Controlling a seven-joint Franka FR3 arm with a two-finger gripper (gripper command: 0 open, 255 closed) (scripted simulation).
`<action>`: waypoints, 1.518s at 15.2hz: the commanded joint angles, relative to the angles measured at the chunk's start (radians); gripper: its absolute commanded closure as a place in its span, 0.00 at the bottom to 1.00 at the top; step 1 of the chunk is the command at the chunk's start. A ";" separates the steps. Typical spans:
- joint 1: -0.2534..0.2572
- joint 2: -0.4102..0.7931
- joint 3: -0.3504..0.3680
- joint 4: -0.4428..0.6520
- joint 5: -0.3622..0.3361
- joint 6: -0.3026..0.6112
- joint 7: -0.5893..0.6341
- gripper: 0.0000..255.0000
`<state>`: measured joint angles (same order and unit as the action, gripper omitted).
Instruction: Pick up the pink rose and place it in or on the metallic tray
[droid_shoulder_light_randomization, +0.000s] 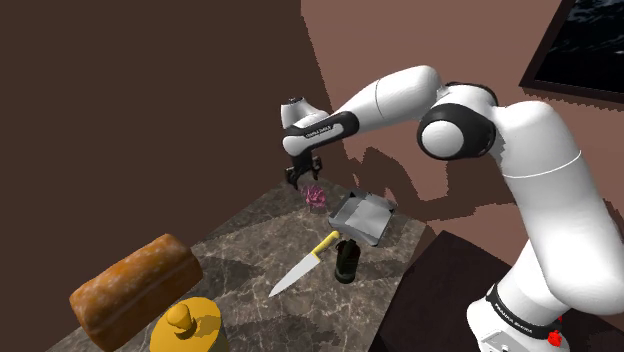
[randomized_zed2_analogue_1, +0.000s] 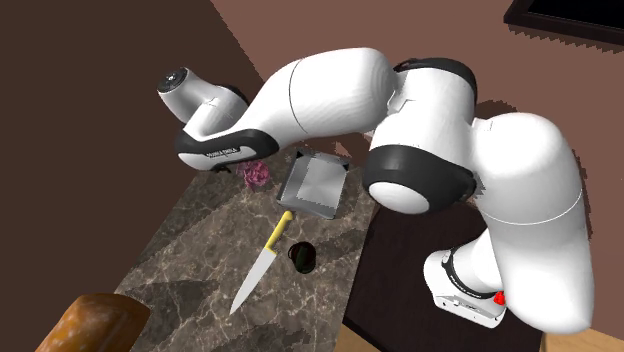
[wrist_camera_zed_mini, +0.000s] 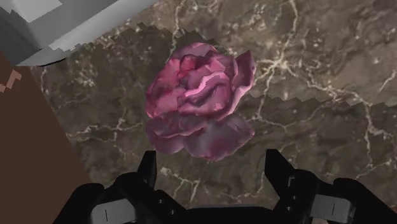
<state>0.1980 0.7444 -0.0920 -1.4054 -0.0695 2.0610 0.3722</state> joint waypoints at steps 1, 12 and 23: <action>0.073 -0.038 -0.047 -0.041 -0.018 -0.061 0.212 0.00; 0.136 -0.023 -0.088 -0.098 -0.023 -0.069 0.417 0.00; 0.136 -0.023 -0.088 -0.098 -0.023 -0.070 0.417 1.00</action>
<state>0.3336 0.7211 -0.1797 -1.5027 -0.0925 1.9913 0.7895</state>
